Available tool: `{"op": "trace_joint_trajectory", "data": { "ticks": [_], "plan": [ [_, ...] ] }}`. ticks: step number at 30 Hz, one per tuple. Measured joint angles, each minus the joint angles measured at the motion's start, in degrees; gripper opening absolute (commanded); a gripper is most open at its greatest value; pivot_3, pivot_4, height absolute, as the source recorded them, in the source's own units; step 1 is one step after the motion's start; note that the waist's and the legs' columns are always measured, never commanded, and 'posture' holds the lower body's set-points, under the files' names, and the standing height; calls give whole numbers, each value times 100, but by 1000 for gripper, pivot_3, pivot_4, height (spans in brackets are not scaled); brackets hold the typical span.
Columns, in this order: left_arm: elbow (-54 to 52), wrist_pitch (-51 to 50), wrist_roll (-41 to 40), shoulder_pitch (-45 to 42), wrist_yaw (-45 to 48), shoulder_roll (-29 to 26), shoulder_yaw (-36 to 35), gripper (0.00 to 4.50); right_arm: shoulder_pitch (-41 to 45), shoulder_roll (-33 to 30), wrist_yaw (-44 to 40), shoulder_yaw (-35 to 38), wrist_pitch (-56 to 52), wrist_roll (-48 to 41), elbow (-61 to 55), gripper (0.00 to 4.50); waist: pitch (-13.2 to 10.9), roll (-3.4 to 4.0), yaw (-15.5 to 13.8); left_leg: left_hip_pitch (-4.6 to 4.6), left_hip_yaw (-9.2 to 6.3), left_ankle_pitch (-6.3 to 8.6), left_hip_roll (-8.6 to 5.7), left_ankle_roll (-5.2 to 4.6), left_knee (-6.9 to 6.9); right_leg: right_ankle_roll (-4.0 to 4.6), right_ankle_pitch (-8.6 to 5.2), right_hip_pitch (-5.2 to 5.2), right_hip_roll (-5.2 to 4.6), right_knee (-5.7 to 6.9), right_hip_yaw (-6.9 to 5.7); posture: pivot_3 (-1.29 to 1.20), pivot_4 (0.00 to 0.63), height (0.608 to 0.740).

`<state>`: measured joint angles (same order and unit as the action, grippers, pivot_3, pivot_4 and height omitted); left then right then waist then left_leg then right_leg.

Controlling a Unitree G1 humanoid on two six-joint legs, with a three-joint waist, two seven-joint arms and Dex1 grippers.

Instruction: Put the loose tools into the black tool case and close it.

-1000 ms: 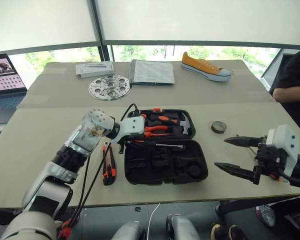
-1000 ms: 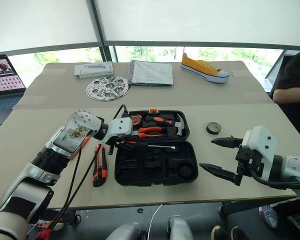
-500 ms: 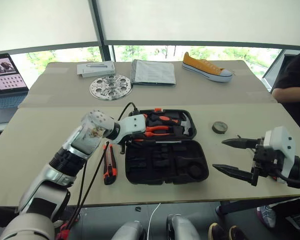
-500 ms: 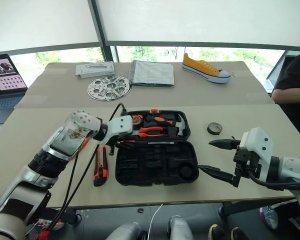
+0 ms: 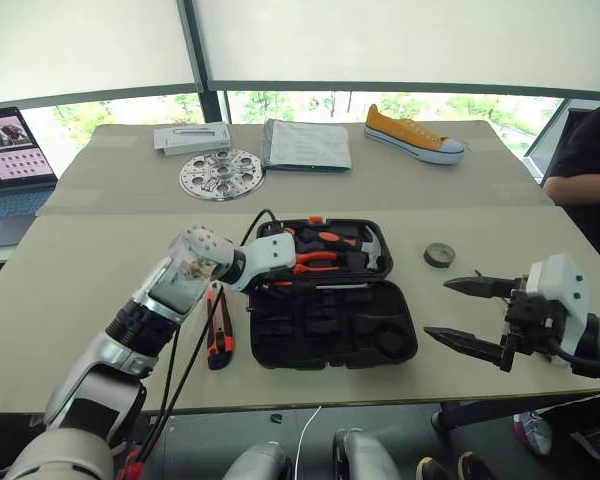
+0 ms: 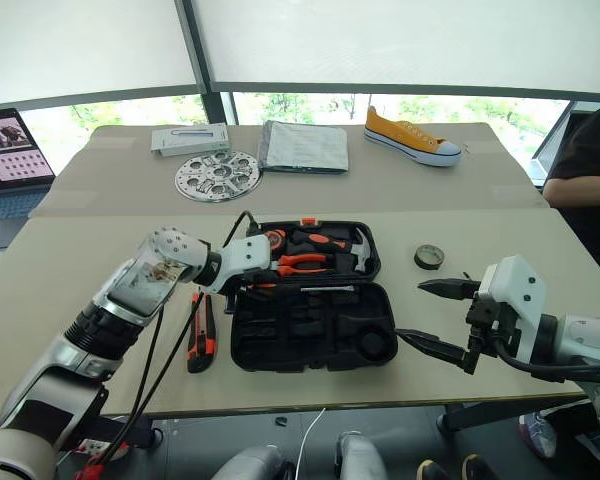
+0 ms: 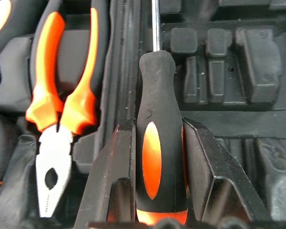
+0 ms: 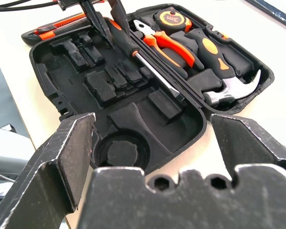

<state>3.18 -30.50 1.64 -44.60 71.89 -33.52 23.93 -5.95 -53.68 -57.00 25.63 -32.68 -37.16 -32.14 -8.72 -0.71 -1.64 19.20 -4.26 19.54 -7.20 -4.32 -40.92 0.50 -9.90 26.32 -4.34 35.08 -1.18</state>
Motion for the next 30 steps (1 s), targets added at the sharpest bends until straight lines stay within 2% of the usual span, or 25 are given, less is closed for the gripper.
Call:
{"op": "trace_joint_trajectory", "data": {
  "ticks": [4, 15, 18, 20, 22, 24, 29, 30],
  "plan": [
    [-2, 43, -1, 5, 20, -80, -2, 4429, -7, 9, 23, -2, 0, 0, 0, 4500, 0, 0, 1, 0, 0, 0, 0, 0, -2, 0, 0, 0, 0, 1, 1, 0, 150, 740],
    [-96, 87, -160, -3, 50, -94, -35, 4472, -27, 14, 37, -20, 0, 1, 2, 4500, 0, 0, -2, 0, 0, 0, 0, 0, -2, 0, 0, 0, 0, 1, 1, 0, 150, 740],
    [27, 464, -62, -34, 50, -63, 64, 3748, 7, 21, 81, -43, 0, 0, 3, 4500, 0, 0, -7, 0, 0, 0, 0, 0, -2, 0, 0, -1, 0, 1, 1, 0, 150, 740],
    [192, 713, 54, -71, 94, -42, 212, 2790, 30, 21, 88, -45, 0, -2, 4, 4500, 0, 0, -11, 0, 0, 0, 0, 0, -2, 0, 0, -1, 0, 0, 1, 0, 150, 740],
    [296, 818, 98, -119, 170, -41, 282, 2216, 36, 23, 93, -45, 0, -4, 5, 4500, 0, 0, -15, 0, 0, 0, 0, 0, -2, 0, 0, -1, 0, 1, 0, 0, 150, 740],
    [430, 881, 146, -140, 242, -38, 376, 1406, 39, 35, 103, -45, 0, -7, 5, 4500, 0, 0, -16, 0, 0, 0, 0, 0, -2, 0, 0, -1, 0, 1, 1, 0, 150, 740],
    [571, 899, 172, -228, 327, 36, 418, 1406, 46, 79, 178, -45, -1, -10, 4, 4500, 0, 0, -47, 1, 0, 0, -1, -1, -4, -1, 0, -1, 0, 1, 1, 0, 150, 740],
    [569, 784, 136, -242, 373, 44, 414, 1182, 46, 79, 196, -45, -1, -11, 2, 4500, 0, 0, -49, 1, 0, 0, 0, -1, -4, -1, 0, -1, 0, 2, 1, 0, 150, 740]
  ]
}}
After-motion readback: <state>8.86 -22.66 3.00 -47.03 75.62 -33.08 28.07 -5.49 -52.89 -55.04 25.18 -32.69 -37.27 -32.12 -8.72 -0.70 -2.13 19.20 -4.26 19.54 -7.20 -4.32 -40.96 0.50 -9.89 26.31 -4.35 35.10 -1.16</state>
